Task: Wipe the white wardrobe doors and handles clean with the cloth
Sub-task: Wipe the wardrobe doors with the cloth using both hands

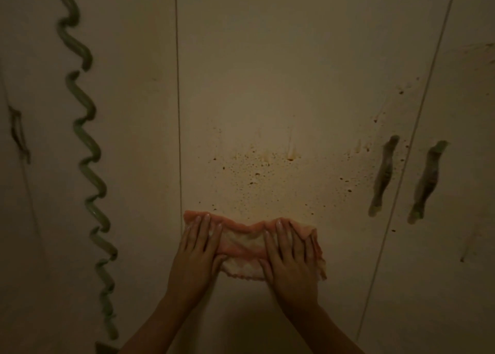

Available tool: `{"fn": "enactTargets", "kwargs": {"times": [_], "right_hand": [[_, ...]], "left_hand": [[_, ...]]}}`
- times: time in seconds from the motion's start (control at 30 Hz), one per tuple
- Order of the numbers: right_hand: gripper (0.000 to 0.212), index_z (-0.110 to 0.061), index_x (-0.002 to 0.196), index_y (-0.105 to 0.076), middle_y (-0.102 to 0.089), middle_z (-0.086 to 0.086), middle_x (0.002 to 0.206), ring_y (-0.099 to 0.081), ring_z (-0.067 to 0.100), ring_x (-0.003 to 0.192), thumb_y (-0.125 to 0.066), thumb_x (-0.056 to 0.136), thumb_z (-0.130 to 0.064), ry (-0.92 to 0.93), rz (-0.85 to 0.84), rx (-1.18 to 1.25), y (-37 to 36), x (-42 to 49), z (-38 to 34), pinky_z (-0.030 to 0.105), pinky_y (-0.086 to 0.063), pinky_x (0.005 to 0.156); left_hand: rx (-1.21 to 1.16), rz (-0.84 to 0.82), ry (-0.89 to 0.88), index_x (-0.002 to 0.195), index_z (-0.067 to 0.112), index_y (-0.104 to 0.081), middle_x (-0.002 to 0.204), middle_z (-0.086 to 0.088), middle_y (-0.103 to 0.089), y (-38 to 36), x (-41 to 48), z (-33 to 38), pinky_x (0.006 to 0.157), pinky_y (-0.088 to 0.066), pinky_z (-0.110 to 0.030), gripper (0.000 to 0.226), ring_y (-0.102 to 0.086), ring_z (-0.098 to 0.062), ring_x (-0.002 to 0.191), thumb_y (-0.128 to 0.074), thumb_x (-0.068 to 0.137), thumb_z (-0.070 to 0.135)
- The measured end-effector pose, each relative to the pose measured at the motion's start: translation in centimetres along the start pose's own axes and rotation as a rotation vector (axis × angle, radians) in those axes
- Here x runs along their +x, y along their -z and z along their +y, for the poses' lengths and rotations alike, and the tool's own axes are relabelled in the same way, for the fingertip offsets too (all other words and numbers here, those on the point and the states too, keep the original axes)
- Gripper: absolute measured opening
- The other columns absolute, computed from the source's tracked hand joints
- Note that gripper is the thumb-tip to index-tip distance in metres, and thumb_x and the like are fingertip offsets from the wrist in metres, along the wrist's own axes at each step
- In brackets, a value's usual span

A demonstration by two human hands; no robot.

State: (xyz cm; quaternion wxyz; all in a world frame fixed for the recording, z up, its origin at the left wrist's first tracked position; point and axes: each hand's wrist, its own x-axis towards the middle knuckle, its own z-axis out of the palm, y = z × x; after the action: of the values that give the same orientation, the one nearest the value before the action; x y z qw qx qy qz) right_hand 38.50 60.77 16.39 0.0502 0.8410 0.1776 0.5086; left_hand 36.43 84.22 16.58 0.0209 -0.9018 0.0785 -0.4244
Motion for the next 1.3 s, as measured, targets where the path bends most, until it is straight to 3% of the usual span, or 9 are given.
{"fn": "enactTargets", "kwargs": {"times": [0.13,0.33,0.6,0.9,1.3], "right_hand": [[0.061,-0.018,0.149,-0.037,-0.021,0.009,0.162,-0.031,0.030,0.143,-0.043,0.096,-0.046,0.024,0.038,0.011,0.6,1.8,0.1,0.051,-0.009,0.119],[0.062,-0.018,0.151,-0.041,-0.028,0.010,0.161,-0.031,0.030,0.146,-0.044,0.097,-0.049,-0.038,0.108,0.012,3.4,7.4,1.4,0.052,-0.016,0.118],[0.063,-0.021,0.155,-0.033,-0.025,0.008,0.163,-0.022,0.026,0.149,-0.042,0.099,-0.048,-0.098,0.206,-0.026,7.6,16.0,4.7,0.050,-0.015,0.119],[0.063,-0.021,0.158,-0.025,-0.018,0.008,0.165,-0.016,0.026,0.152,-0.032,0.103,-0.051,-0.122,0.271,-0.034,11.5,23.6,8.0,0.048,-0.006,0.121],[0.063,-0.021,0.158,-0.023,-0.017,0.008,0.166,-0.015,0.027,0.151,-0.032,0.102,-0.049,-0.105,0.246,-0.020,9.7,19.8,5.9,0.048,-0.004,0.121]], "left_hand": [[-0.003,0.025,0.006,0.151,0.013,-0.019,0.158,-0.017,-0.019,1.0,1.7,-0.7,0.120,-0.009,-0.041,0.070,-0.002,-0.028,0.150,-0.035,0.095,0.050],[-0.015,0.090,0.023,0.153,0.012,-0.015,0.161,-0.014,-0.008,4.2,6.4,-1.5,0.120,-0.002,-0.039,0.069,0.006,-0.026,0.150,-0.026,0.098,0.053],[-0.008,0.167,-0.002,0.153,0.012,-0.013,0.160,-0.020,-0.016,9.9,15.6,-1.7,0.118,-0.020,-0.052,0.068,-0.011,-0.036,0.148,-0.020,0.099,0.051],[0.002,0.250,-0.006,0.154,0.012,-0.010,0.162,-0.016,-0.011,15.1,22.6,-1.4,0.120,-0.015,-0.050,0.065,-0.007,-0.033,0.150,-0.022,0.100,0.046],[-0.006,0.210,-0.004,0.154,0.010,-0.009,0.161,-0.018,-0.008,11.9,18.5,-1.6,0.120,-0.016,-0.053,0.065,-0.004,-0.034,0.150,-0.025,0.100,0.042]]}}
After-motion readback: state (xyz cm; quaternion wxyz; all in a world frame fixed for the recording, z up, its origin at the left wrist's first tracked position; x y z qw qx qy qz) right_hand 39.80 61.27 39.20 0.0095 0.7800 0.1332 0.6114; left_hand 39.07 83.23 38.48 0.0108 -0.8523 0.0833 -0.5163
